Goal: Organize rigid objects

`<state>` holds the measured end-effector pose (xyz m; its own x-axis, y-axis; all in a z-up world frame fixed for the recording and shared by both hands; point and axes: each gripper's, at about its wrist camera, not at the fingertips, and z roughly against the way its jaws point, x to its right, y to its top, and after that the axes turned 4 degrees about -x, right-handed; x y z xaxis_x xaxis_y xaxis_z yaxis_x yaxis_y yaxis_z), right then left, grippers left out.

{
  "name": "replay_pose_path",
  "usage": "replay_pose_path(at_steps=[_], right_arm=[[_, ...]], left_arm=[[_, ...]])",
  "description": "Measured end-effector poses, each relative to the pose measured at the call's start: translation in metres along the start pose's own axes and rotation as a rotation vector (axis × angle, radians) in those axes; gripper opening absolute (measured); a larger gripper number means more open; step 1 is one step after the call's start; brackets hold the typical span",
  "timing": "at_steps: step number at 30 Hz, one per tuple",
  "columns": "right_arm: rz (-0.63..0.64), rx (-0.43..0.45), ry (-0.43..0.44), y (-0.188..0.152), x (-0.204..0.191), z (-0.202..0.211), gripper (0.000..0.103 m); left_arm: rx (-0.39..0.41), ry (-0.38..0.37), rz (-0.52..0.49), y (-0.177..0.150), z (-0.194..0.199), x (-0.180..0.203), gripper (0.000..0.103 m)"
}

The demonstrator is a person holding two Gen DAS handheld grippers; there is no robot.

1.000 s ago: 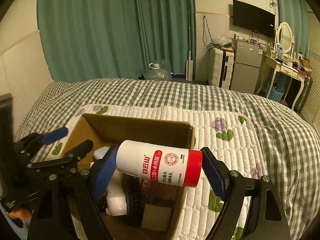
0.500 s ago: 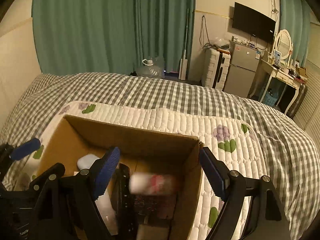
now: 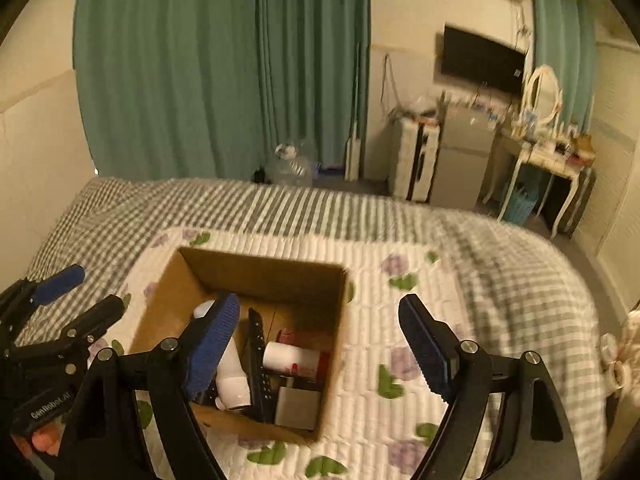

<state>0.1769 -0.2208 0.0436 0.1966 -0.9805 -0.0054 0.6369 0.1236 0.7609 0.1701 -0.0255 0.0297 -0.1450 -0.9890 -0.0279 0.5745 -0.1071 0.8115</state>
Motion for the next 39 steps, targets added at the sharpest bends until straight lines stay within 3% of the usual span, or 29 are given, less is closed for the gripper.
replay_pose_path(at_steps=[5,7,12,16,23,31,39], right_arm=[[0.004,0.099,-0.019,-0.002,-0.001,0.061,0.087],[-0.004,0.160,-0.019,-0.005,-0.004,0.084,0.096],[-0.014,0.241,-0.015,-0.026,-0.012,0.116,0.103],[-0.036,0.236,-0.005,-0.054,-0.017,0.116,0.103],[-0.072,0.272,0.039,-0.112,-0.029,0.097,0.103],[-0.039,0.230,-0.024,-0.139,-0.040,0.068,0.103],[-0.067,0.239,-0.030,-0.137,-0.033,0.070,0.103]], left_arm=[[0.084,0.001,0.003,0.001,0.050,0.002,0.069],[0.116,0.008,0.007,-0.002,0.065,0.002,0.085],[0.142,-0.002,0.030,-0.018,0.084,-0.001,0.091],[0.165,0.030,0.044,-0.040,0.093,-0.001,0.094],[0.279,0.122,0.064,-0.085,0.098,0.003,0.100],[0.244,0.107,0.048,-0.102,0.079,0.008,0.101],[0.220,0.098,0.079,-0.110,0.073,0.002,0.101]])
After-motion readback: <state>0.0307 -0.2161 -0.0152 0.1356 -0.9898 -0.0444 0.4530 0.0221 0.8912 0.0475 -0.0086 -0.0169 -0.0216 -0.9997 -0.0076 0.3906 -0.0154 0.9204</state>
